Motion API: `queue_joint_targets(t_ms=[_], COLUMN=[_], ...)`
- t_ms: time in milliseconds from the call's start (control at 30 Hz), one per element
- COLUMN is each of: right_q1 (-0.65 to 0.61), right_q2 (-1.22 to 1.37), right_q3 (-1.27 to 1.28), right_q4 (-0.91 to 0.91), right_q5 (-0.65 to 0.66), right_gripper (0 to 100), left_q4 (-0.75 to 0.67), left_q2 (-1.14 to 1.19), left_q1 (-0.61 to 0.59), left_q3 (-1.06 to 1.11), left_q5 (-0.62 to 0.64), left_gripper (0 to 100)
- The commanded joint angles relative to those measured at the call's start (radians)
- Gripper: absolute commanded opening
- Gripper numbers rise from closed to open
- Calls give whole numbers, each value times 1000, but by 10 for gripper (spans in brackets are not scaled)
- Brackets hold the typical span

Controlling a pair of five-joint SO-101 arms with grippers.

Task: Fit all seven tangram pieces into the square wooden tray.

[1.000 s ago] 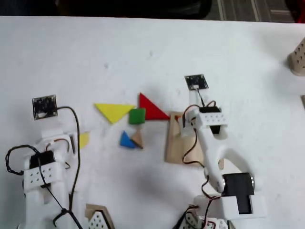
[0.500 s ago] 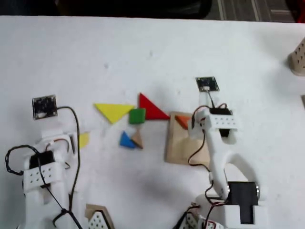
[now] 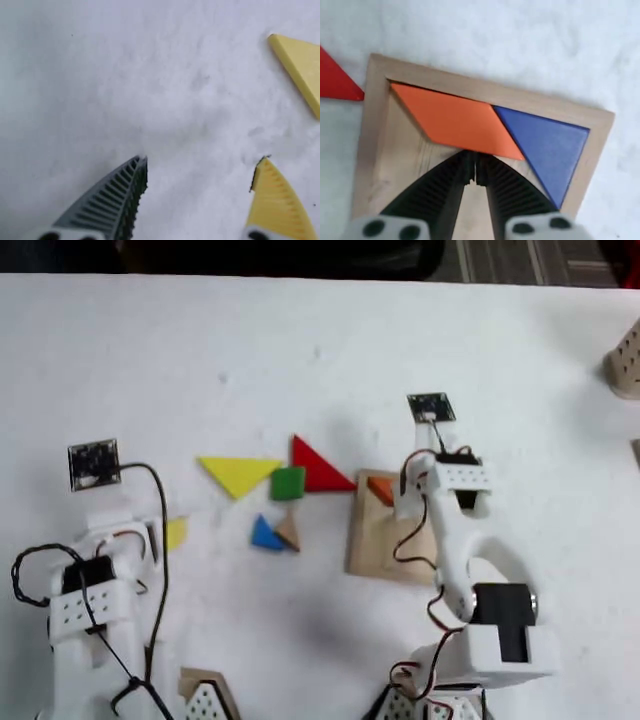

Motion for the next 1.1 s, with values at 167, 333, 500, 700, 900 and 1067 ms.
queue_joint_targets(t_ms=[167,333,500,700,900,1067], right_q1=[-8,-116,-255,-384,-404,-424], right_q2=[-153,-291,-315,-193,61,182], right_q3=[-176,-190,-190,-210,-384,-509], right_q4=[208,292,272,180,157,160], right_q5=[11,11,-2,-147,-152,-152], right_gripper=[17,21,22,17,17,17], left_q4=[-26,-28,-28,-29,-28,-28], left_q2=[-22,-22,-22,-22,-22,-22], left_q1=[10,10,8,-28,-30,-28], left_q3=[-9,-9,-9,-17,-28,-31], left_q5=[-8,-8,-8,0,2,2], left_gripper=[347,347,347,347,347,307])
